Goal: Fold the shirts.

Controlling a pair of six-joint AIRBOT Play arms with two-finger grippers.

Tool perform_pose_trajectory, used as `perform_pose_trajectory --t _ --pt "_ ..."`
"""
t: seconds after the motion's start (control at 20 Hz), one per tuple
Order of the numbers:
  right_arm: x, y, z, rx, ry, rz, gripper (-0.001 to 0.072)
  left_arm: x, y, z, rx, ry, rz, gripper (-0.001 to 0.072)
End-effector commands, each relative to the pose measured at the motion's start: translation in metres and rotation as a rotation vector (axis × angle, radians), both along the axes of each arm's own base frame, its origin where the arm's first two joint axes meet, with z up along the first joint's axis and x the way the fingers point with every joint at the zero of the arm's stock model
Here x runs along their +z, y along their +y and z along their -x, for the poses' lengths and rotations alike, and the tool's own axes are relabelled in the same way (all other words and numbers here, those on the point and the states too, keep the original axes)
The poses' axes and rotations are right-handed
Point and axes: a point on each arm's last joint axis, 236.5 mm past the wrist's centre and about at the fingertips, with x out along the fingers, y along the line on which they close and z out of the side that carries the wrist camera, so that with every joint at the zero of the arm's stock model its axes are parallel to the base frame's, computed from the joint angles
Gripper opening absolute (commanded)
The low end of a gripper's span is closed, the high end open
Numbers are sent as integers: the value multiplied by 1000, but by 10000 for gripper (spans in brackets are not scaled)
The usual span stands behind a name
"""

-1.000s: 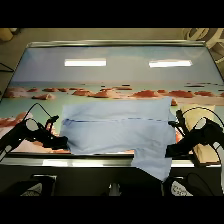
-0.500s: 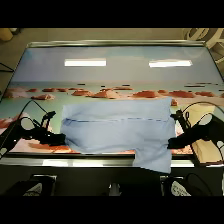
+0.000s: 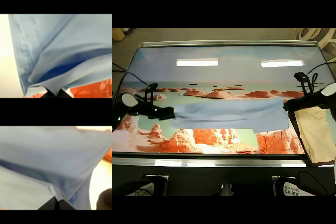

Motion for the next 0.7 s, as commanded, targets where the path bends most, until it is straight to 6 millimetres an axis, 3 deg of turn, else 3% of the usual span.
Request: perform_pose_trajectory --t 0.0,0.1,0.2,0.4,0.45,0.5,0.55,0.65 --pt "-11 0 -59 -65 -84 2 23 -3 7 -57 24 -8 4 16" --pt "-18 -8 -78 -117 -111 2 23 -14 6 -70 7 38 10 16" --pt "-24 -14 -89 -168 -127 -3 23 -32 5 -71 -2 95 13 16" --pt "-67 -4 -70 -143 22 -39 26 -68 1 -62 4 199 28 27" --pt "-72 -2 -67 -139 42 -47 98 -69 1 -62 3 202 31 152" --pt "-71 -1 -66 -128 43 -45 312 -66 2 -63 3 199 30 406" --pt "-66 -2 -63 -92 36 -33 619 -60 6 -65 5 191 25 578" --pt "-60 -12 -49 -39 59 6 691 -39 17 -72 22 148 23 583"
